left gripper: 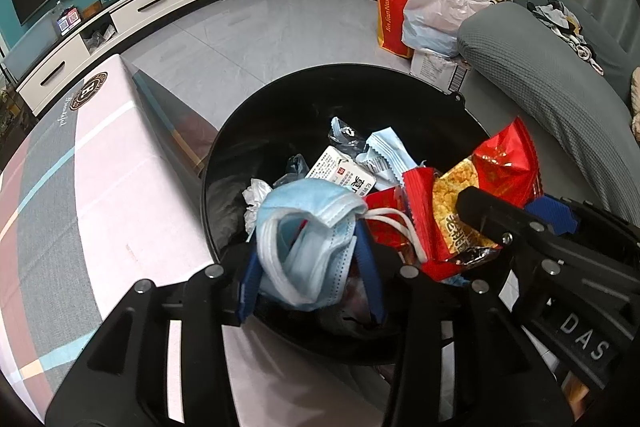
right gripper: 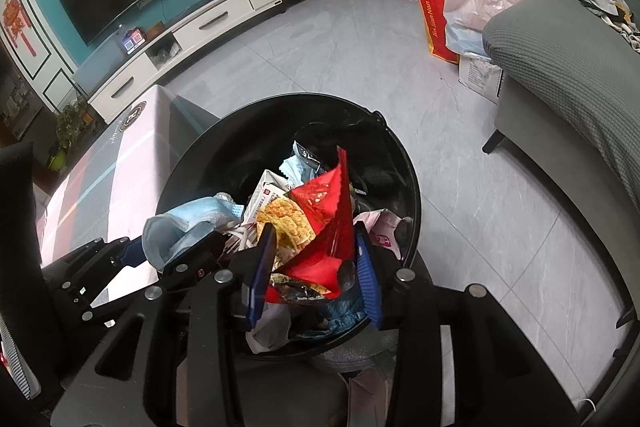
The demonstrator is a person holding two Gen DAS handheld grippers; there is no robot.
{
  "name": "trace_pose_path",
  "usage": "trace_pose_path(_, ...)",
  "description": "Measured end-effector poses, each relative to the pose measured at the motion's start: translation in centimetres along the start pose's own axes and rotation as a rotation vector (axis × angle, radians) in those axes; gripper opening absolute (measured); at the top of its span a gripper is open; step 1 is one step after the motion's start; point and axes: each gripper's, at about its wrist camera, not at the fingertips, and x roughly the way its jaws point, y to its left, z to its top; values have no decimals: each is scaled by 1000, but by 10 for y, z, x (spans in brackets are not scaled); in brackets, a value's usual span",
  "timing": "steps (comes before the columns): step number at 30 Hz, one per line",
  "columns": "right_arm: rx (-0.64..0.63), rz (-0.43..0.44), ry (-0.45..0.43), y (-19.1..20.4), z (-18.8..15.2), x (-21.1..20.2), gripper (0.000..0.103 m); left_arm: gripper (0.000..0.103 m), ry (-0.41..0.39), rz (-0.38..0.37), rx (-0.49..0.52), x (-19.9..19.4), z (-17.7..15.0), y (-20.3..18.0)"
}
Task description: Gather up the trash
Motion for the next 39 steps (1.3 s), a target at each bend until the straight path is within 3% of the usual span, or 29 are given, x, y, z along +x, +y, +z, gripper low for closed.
trace_pose_path(26,23,-11,-20,-3,0,-5,52,59,-19,-6,-22,-8,5,7)
trace_pose_path(39,35,-14,-57,-6,3,-19,65,76,-53,7,-43,-28,5,16)
